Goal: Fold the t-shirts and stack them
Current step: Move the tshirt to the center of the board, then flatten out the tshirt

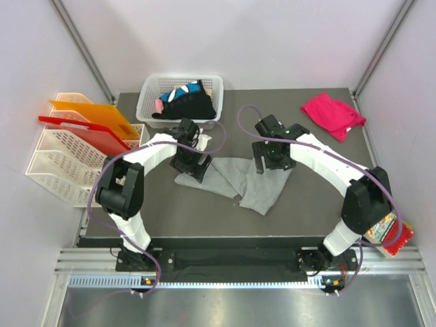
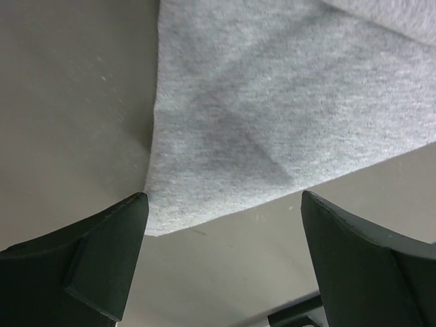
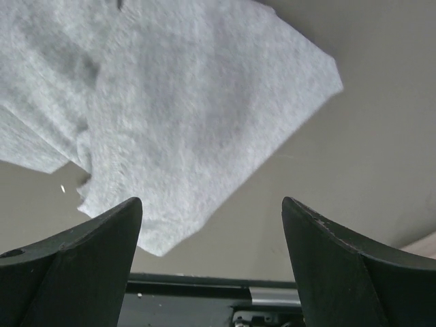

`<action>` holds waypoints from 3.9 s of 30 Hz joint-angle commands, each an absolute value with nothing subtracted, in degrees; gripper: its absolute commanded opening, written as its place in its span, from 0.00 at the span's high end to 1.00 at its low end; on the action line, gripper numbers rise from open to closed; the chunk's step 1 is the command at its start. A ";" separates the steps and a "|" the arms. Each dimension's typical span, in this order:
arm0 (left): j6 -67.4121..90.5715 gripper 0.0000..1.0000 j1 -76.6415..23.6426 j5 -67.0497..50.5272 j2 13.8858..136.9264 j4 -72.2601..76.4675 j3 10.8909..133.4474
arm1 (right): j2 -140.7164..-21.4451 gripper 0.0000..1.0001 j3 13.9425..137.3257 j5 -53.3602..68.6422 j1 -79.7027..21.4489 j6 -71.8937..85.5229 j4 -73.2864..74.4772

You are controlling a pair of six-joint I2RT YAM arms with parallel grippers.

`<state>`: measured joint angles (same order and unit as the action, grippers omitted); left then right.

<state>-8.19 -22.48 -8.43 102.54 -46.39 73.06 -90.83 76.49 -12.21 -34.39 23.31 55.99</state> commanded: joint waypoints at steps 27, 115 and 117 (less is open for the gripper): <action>-6.15 0.10 -17.58 -4.74 108.72 -36.21 73.21 | -108.81 0.30 82.36 -7.64 -37.09 22.24 47.20; -9.85 0.72 -38.32 -16.00 127.00 -55.37 102.83 | -49.31 1.00 79.10 7.56 -41.75 37.62 67.50; -9.93 1.00 -38.32 -15.56 126.39 -55.54 103.27 | -49.66 1.00 79.28 7.21 -41.92 37.27 67.41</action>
